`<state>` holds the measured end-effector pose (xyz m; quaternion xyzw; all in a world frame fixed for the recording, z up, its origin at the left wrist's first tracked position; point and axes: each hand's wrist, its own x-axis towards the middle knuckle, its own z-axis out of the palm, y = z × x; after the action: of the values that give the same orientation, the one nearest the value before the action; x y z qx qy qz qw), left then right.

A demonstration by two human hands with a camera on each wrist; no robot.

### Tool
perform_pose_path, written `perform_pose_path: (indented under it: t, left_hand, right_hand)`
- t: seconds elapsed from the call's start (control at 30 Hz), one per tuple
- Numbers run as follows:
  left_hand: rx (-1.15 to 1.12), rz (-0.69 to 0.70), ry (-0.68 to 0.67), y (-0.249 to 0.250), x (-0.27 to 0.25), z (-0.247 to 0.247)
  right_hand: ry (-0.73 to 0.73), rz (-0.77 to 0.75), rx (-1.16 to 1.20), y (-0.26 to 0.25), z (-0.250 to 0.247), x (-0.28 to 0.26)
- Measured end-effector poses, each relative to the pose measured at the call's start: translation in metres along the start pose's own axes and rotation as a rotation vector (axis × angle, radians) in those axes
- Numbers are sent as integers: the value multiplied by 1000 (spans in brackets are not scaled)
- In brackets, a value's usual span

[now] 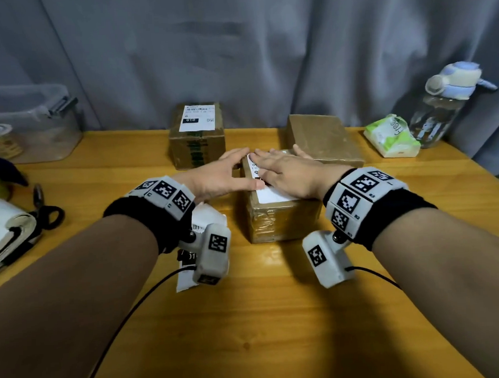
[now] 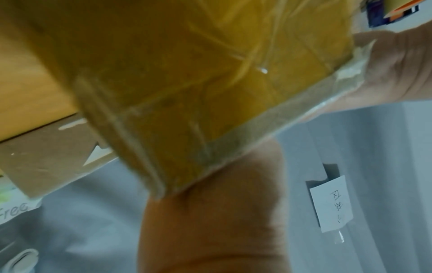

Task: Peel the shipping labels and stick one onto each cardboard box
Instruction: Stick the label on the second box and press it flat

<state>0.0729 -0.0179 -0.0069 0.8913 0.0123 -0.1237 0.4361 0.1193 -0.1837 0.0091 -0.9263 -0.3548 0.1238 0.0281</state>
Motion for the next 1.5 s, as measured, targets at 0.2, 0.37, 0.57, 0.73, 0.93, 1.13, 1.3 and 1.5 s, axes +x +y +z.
perform_pose_path:
  t: [0.2, 0.37, 0.57, 0.73, 0.93, 1.13, 1.3, 1.5]
  left_hand:
    - [-123, 3, 14, -9, 3, 6]
    - [-52, 6, 17, -4, -1, 5]
    - [593, 155, 119, 20, 0, 11]
    - [754, 74, -30, 29, 4, 24]
    - [867, -58, -55, 29, -6, 6]
    - [821, -114, -158, 30, -7, 6]
    - [753, -88, -95, 24, -13, 9]
    - [602, 74, 58, 13, -28, 21]
  right_hand:
    - [20, 32, 1, -2, 3, 14]
    - [38, 145, -43, 23, 4, 0]
    - [77, 189, -110, 25, 6, -5]
    - [76, 223, -113, 27, 6, -10]
    - [139, 141, -147, 26, 6, -19]
    - [85, -34, -14, 28, 13, -35]
    - [39, 5, 48, 30, 19, -43]
    - [227, 41, -59, 11, 6, -38]
